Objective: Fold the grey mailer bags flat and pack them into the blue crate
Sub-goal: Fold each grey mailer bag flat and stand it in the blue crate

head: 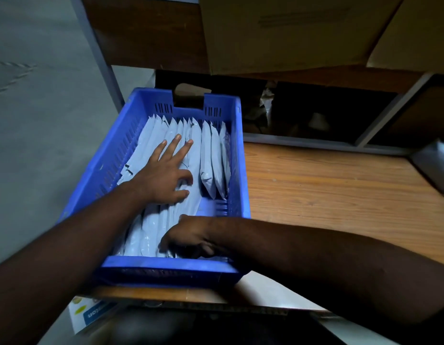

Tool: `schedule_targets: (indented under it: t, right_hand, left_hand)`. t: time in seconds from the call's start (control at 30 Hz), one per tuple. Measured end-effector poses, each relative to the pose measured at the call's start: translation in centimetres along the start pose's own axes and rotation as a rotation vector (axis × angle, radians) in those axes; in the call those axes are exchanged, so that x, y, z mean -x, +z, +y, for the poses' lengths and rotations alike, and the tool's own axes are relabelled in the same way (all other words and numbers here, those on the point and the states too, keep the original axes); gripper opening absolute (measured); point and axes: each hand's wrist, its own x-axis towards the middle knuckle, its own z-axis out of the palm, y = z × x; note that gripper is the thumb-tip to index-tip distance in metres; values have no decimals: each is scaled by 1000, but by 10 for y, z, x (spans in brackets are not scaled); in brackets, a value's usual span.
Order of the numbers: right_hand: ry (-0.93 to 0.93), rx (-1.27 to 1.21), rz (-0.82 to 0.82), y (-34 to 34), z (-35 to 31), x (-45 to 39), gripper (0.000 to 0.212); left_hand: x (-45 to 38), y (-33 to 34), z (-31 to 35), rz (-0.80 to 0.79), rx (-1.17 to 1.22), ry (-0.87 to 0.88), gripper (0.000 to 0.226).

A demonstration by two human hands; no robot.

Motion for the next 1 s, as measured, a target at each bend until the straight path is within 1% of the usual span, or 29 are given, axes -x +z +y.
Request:
schedule_targets:
  t: [0.07, 0.13, 0.2, 0.23, 0.33, 0.43, 0.47, 0.53, 0.57, 0.6, 0.63, 0.67, 0.73, 0.8, 0.87, 0.93, 1.0]
  right_hand:
    - [-16, -30, -32, 0, -4, 11, 12]
    - [-25, -42, -80, -1, -7, 27, 18]
    - [-36, -53, -100, 2, -9, 43, 24]
    - [-30, -70, -106, 4, -9, 44, 26]
    - [-24, -104, -91, 11, -15, 52, 24]
    - [-64, 18, -88, 9, -22, 56, 28]
    - [-52, 12, -89, 9, -21, 55, 26]
    - [8, -93, -93, 9, -20, 56, 20]
    - [19, -145, -88, 7, -19, 59, 27]
    - [27, -183, -67, 2, -18, 62, 40]
    - [9, -192, -31, -7, -21, 70, 49]
    - [-51, -184, 18, -20, -20, 77, 54]
    - [-218, -192, 138, -50, -16, 100, 53]
    - [-371, -189, 291, -80, -9, 122, 52]
    - [-538, -184, 460, -106, 7, 138, 39]
    - [-675, -239, 580, -129, 29, 151, 24]
    - [-714, -284, 645, -147, 50, 162, 17]
  left_hand:
    - [2, 1, 3, -17, -1, -14, 51]
    - [4, 1, 3, -24, -14, -42, 54]
    - [5, 1, 4, -15, -31, -117, 64]
    - [6, 1, 7, -36, -53, -158, 67]
    - [5, 3, 17, -144, -168, -240, 58]
    - [2, 2, 24, -163, -213, -281, 54]
    - [2, 3, 24, -159, -192, -276, 54]
    - [3, 4, 21, -143, -91, -264, 56]
    - [4, 3, 18, -124, -30, -260, 58]
    - [6, 1, 16, -101, 37, -262, 62]
    - [7, -2, 14, -74, 112, -266, 67]
    - [7, -6, 14, -42, 192, -267, 73]
    - [8, -17, 14, 22, 325, -252, 79]
    - [7, -29, 16, 93, 384, -231, 74]
    - [2, -42, 23, 188, 428, -192, 59]
    - [-8, -58, 40, 289, 496, -117, 49]
    - [-24, -75, 67, 352, 557, -60, 48]
